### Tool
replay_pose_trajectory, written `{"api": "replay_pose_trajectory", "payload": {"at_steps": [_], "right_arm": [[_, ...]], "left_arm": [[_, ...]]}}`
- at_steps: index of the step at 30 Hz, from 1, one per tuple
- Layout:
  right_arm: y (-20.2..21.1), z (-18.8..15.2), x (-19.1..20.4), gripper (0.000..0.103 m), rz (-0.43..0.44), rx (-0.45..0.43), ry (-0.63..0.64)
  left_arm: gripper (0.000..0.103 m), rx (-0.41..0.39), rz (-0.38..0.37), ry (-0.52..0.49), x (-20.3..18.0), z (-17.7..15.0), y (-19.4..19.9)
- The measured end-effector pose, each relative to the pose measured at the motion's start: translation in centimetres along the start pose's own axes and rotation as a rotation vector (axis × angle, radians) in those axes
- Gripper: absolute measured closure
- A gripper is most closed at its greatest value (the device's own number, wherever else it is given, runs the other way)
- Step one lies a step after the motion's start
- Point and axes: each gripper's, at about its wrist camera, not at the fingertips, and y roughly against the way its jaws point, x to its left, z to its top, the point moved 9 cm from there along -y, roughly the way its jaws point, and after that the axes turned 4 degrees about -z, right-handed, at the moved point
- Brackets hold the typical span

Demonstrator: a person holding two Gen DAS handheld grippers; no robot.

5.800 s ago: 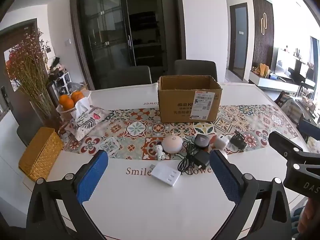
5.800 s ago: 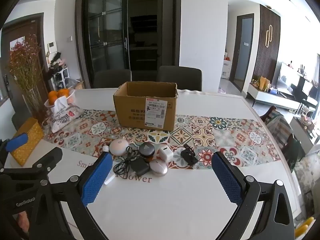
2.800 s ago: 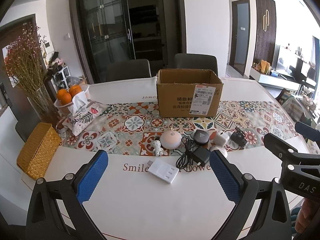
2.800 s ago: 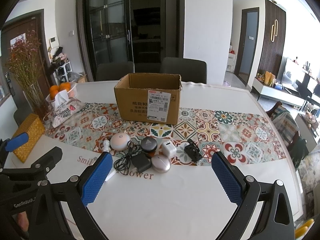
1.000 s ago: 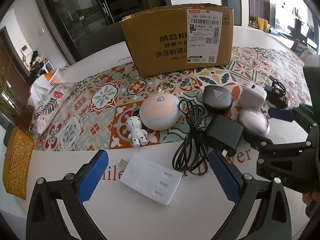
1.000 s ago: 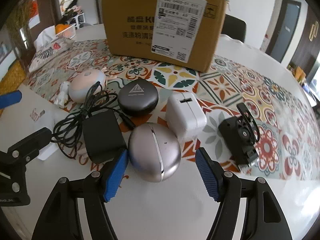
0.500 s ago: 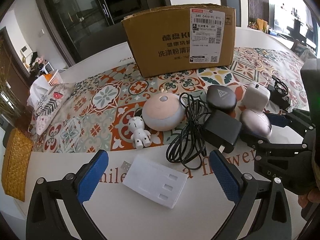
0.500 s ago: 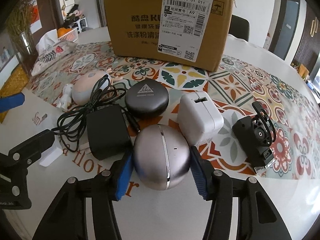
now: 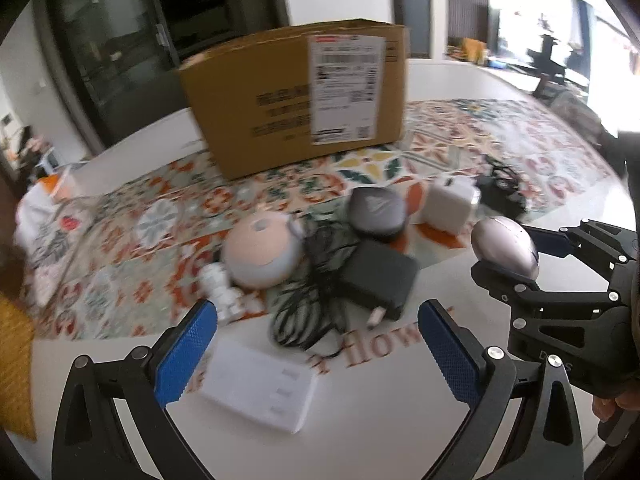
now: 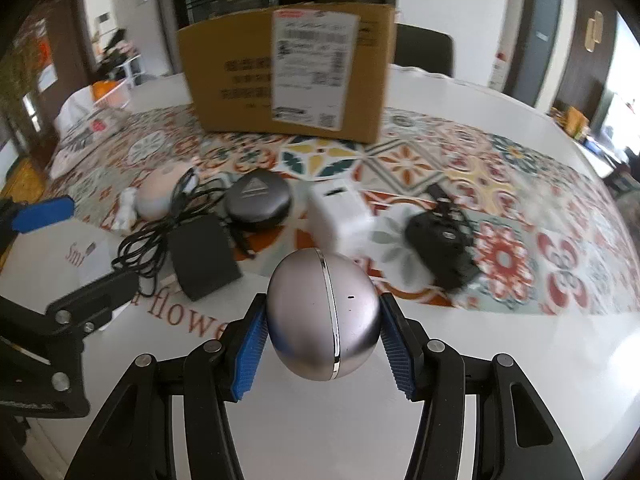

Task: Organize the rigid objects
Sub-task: 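Lift the silver speaker with the right tool while the left tool grasps the black adapter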

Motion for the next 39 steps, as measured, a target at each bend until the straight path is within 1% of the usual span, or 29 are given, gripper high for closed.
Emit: {"api": "replay_pose_trajectory", "payload": {"at_steps": [4, 8, 10, 16, 18, 24, 31, 35, 39], "right_arm": [[0.2, -0.2, -1.5, 0.049, -0.036, 0.009, -0.051], [-0.4, -0.5, -2.4, 0.049, -0.058, 0.022, -0.082], [-0.7, -0.5, -2.7, 0.049, -0.065, 0.029, -0.095], [-1.3, -0.2, -3.0, 0.049, -0.078, 0.02, -0.098], [-1.6, -0.2, -3.1, 0.049, -0.077, 0.023, -0.103], [-2.1, -0.3, -3.3, 0.049, -0.069, 0.031, -0.114], [-2.4, -0.7, -3.3, 0.049, -0.045, 0.05, -0.135], [-2.1, -0.9, -3.2, 0.049, -0.043, 0.052, -0.145], [-1.7, -0.8, -3.2, 0.049, -0.046, 0.046, -0.149]], "left_arm": [[0.001, 0.004, -0.059, -0.005, -1.0, 0.7, -1.6], [0.004, 0.004, -0.075, -0.001, -1.5, 0.9, -3.2], [0.006, 0.019, -0.093, 0.006, -1.7, 0.8, -4.2], [0.007, 0.038, -0.109, 0.015, -1.9, 0.7, -5.8], [0.007, 0.045, -0.104, 0.026, -1.8, 0.6, -6.4], [0.009, 0.053, -0.089, 0.034, -1.9, 0.5, -7.0], [0.018, 0.05, -0.112, 0.033, -2.3, 0.5, -7.1], [0.019, 0.052, -0.121, 0.03, -2.5, 0.4, -6.9], [0.019, 0.056, -0.138, 0.049, -2.4, 0.3, -6.3]]}}
